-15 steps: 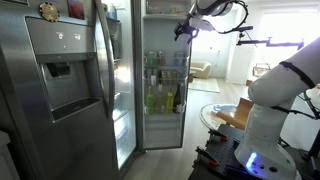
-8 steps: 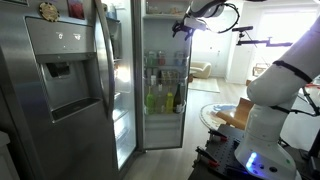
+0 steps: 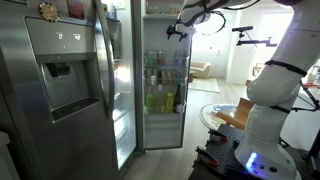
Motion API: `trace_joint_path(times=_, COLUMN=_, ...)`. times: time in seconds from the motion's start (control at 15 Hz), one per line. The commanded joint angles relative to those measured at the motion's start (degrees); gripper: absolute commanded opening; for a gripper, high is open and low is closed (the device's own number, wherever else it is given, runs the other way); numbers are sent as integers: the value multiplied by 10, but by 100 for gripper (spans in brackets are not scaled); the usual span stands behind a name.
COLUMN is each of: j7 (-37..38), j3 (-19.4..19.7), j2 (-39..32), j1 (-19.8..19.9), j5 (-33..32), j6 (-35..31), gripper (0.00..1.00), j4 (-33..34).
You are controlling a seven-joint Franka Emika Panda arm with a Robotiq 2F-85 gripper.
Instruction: Remove the pink can from the fridge and put it on the glass table
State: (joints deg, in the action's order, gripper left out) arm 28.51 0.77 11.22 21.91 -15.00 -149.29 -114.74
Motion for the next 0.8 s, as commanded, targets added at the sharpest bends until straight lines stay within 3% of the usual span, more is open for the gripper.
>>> trace_joint_path(times=0.0, j7=7, j3=21, j2=-57, j1=-19, j5=-28, j6=3, gripper=100, j4=59)
trace_joint_path(times=0.73, j7=-44, j3=88, j2=-156, j1=-79, j5=-10, j6=28, gripper=100, j4=139)
